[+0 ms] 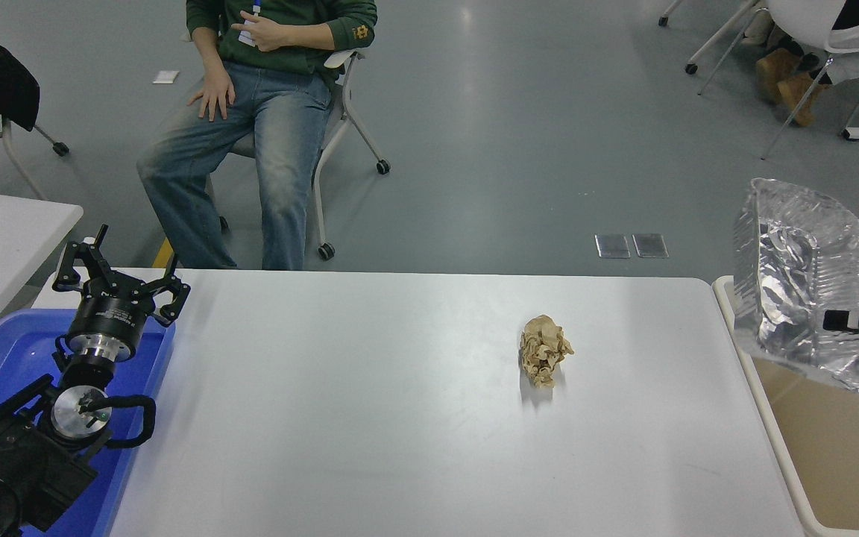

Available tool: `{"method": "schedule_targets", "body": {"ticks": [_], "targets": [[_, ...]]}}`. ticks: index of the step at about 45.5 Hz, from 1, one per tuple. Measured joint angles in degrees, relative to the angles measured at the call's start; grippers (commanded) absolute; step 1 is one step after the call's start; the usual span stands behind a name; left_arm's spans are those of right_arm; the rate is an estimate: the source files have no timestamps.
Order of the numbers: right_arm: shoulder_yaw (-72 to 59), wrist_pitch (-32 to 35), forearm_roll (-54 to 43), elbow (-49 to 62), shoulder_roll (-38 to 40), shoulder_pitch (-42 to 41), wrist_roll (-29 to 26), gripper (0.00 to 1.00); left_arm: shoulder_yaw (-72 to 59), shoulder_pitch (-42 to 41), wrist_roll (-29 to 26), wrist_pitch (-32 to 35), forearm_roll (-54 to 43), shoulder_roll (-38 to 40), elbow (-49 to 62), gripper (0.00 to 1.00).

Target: Clean the table surface

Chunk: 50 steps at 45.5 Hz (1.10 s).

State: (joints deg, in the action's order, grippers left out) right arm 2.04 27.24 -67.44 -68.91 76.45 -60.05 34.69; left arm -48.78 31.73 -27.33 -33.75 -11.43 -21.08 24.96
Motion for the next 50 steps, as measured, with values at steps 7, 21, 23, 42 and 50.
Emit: {"method": "schedule_targets", "body": {"ticks": [7,21,23,42,50], "targets": [[-0.38,0.01,-0.01,5.41,-2.66,0.65,0.81,0.0,0.0,0.0,0.0,0.0,0.0,0.01,0.0,1.0],[-1.29,-0.2,-0.41,16.4,-8.5,3.11,2.96,0.0,0.0,0.0,0.0,0.0,0.0,0.01,0.01,1.0],[-1.87,-0.26,-0.45,18.41,-9.62,3.37,3.47,0.0,0.0,0.0,0.0,0.0,-0.01,0.01,0.0,1.0],[-10.13,-4.06,-0.25,38.72,-21.65,5.72,7.96,0.0,0.0,-0.01,0.0,0.0,0.0,0.01,0.01,1.0],[-12.52,-7.89,0.01,49.41,-27.84,8.83,8.97,0.0,0.0,-0.01,0.0,0.0,0.0,-0.01,0.0,1.0]]}}
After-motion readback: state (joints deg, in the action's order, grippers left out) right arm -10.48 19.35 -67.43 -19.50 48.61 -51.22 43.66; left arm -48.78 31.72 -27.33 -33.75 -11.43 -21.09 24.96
